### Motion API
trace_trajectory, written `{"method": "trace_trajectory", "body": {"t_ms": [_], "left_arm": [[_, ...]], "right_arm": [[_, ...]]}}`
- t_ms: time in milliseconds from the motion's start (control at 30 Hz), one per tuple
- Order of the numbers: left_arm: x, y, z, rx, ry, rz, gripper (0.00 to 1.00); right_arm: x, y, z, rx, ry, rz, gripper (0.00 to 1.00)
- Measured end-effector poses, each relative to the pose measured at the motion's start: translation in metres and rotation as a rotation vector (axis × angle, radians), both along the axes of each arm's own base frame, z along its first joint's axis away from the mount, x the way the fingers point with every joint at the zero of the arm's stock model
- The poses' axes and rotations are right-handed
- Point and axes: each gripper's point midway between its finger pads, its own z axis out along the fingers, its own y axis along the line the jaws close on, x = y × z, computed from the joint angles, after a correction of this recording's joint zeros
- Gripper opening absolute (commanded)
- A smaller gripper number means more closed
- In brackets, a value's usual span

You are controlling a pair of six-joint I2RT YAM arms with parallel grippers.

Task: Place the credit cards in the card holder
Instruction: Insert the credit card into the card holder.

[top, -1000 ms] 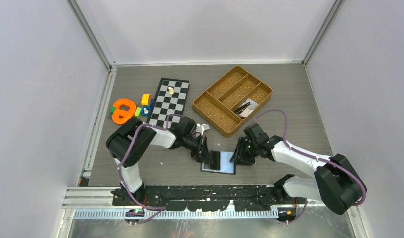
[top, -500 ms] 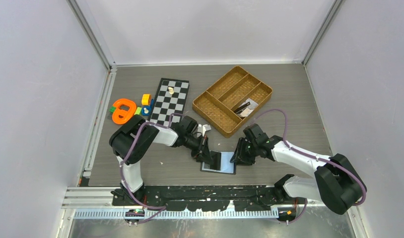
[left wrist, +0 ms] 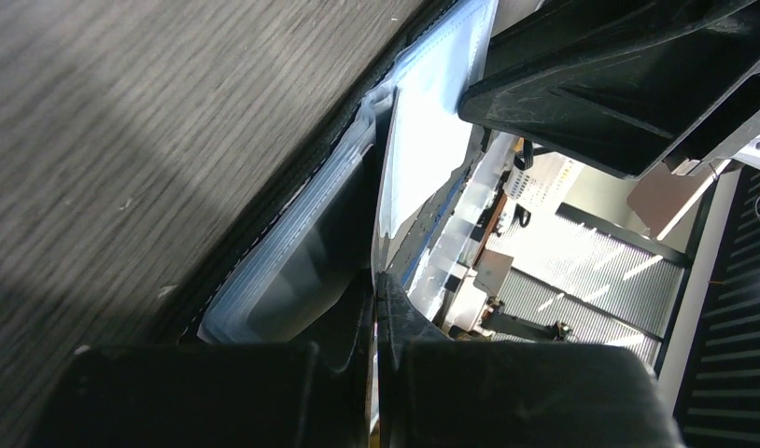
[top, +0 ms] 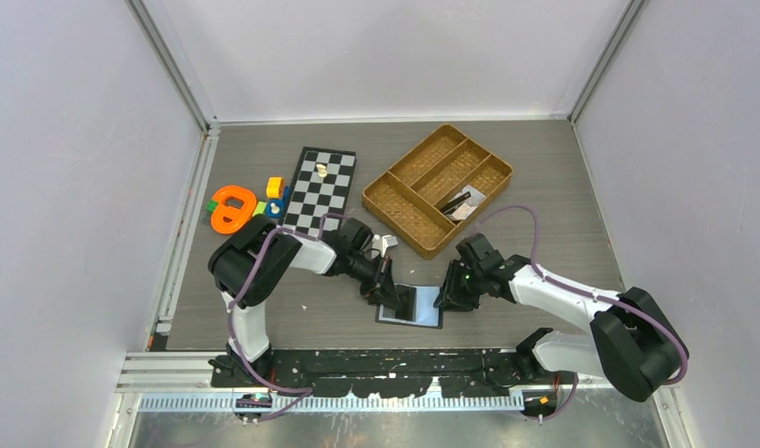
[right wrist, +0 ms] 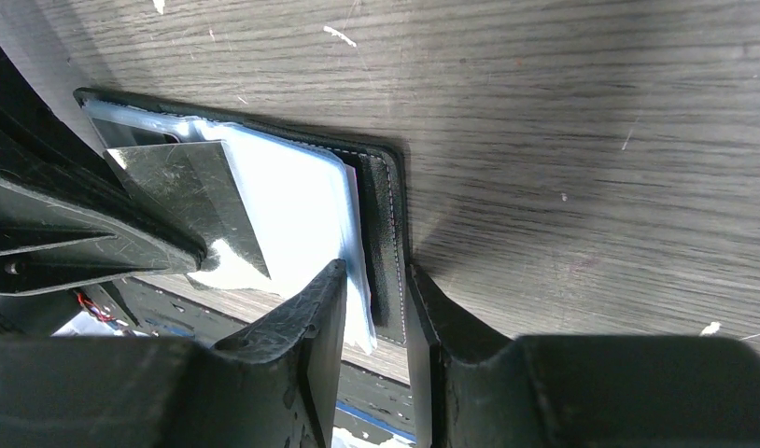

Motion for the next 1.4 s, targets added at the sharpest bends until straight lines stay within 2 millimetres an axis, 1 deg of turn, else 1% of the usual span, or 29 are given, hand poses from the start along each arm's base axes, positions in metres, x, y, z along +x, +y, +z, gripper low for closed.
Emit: {"method": "trace_trajectory", "body": {"t_ms": [400, 700, 967, 1100, 1300, 1400], "left_arm": [[0.000, -0.002, 0.000, -0.007, 0.015, -0.009, 0.00], [-0.001, -0.009, 0.001, -0.009, 0.011, -0.026, 0.00], [-0.003, -0.016, 0.000, -0.001, -0.003, -0.041, 0.00], [-0.003, -0.016, -0.002, 0.018, 0.001, -0.036, 0.06], [-0.001, -0.016, -0.004, 0.068, -0.015, -0.039, 0.21], [0.001, -0.015, -0.004, 0.090, -0.027, -0.041, 0.26]], "right_arm": [[0.000, 0.002, 0.000, 0.001, 0.000, 0.008, 0.33], [0.000, 0.003, 0.000, 0.001, -0.001, 0.008, 0.33], [0.000, 0.003, 0.000, 0.003, -0.002, 0.006, 0.28], [0.000, 0.005, -0.001, 0.015, -0.002, -0.003, 0.25], [0.000, 0.005, -0.002, 0.016, -0.003, -0.010, 0.21], [0.001, 0.005, -0.002, 0.014, -0.006, -0.011, 0.19]]}}
